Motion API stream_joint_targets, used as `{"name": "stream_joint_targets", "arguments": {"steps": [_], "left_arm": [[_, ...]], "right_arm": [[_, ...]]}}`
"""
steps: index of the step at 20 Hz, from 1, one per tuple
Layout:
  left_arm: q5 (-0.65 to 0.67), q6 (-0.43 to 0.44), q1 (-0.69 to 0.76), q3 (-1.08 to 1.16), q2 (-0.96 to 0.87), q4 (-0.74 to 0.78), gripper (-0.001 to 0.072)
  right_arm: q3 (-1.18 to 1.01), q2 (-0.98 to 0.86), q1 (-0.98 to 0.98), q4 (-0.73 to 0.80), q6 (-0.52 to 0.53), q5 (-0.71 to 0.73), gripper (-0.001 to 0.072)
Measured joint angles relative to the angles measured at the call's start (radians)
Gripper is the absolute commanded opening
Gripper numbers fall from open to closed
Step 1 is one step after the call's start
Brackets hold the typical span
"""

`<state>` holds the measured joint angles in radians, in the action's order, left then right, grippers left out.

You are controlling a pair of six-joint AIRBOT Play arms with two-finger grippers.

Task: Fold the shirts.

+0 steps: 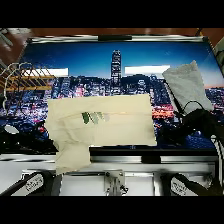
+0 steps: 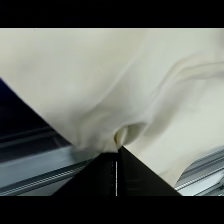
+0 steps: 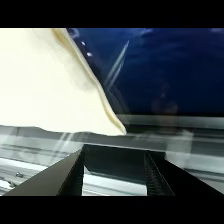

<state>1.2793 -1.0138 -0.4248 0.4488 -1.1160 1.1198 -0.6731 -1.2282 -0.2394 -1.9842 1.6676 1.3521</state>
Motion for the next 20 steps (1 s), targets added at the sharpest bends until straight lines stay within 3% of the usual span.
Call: {"name": "stream_joint_targets", "arguments": {"steps": [6, 7, 8, 9, 11, 20], "left_arm": [[0.002, 0.012, 0.000, 0.006, 0.000, -0.031, 0.0031], [0.003, 0.014, 0.000, 0.010, 0.000, -0.034, 0.0031], [0.005, 0.015, 0.000, 0.016, 0.000, -0.039, 0.0031], [0.005, 0.016, 0.000, 0.024, 0.000, -0.040, 0.0031], [0.007, 0.020, 0.000, 0.048, 0.000, -0.041, 0.0031], [0.014, 0.026, 0.001, 0.285, 0.000, -0.102, 0.0030]], "right_arm": [[0.039, -0.025, 0.078, -0.061, 0.000, -0.098, 0.0500], [0.040, -0.042, 0.098, -0.072, -0.007, -0.101, 0.0435], [0.041, -0.059, 0.116, -0.084, -0.009, -0.104, 0.0219], [0.043, -0.074, 0.130, -0.085, -0.010, -0.116, 0.0130], [0.039, -0.079, 0.147, -0.084, -0.014, -0.134, 0.0074], [-0.174, 0.003, 0.166, -0.100, -0.006, -0.161, 0.0072]]}}
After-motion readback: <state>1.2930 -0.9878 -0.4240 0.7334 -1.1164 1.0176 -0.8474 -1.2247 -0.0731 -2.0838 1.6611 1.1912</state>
